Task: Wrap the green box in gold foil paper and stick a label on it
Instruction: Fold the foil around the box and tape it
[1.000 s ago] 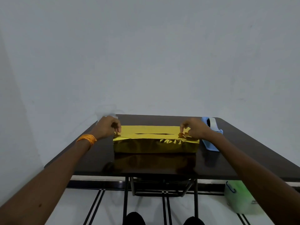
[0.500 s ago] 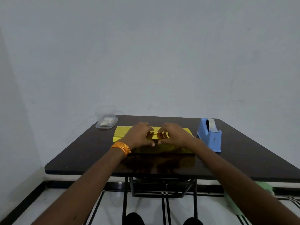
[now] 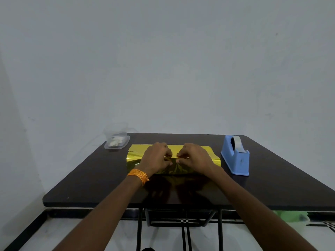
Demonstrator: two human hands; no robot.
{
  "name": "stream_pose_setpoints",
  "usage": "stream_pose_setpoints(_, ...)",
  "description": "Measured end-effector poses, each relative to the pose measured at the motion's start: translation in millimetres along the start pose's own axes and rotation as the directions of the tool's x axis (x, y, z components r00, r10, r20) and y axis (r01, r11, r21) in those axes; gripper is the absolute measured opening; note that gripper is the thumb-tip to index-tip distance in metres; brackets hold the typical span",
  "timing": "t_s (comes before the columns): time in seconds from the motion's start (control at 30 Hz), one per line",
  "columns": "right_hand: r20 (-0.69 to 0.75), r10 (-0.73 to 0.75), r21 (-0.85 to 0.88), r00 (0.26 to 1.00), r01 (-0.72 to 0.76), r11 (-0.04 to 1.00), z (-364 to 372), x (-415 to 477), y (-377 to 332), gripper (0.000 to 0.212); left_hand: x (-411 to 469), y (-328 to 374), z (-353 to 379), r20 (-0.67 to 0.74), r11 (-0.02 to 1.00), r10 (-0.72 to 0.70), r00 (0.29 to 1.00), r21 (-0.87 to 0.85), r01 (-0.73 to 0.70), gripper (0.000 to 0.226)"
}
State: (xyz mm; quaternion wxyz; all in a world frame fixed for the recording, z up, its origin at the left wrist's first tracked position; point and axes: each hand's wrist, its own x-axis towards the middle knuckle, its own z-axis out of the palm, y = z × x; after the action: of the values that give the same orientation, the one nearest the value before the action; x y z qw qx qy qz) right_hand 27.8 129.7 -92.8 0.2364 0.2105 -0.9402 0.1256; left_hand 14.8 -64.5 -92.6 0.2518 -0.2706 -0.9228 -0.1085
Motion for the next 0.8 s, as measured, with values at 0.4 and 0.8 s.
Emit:
stream_pose_setpoints(0.4,-0.002,0.02,-0.024,1.0,-0.02,1.0,9,13,9,0.031,31,8,4,-0.116,0.977,-0.165,0.98,-0.159,0.145,0.017)
stream_pose_setpoints(0.8,-0.077,0.03,0.033,0.997,-0.027,0.999,20,7,13,0.031,37,-3,16,0.019,0.901,-0.278,0.96,-0.341,0.268,0.009)
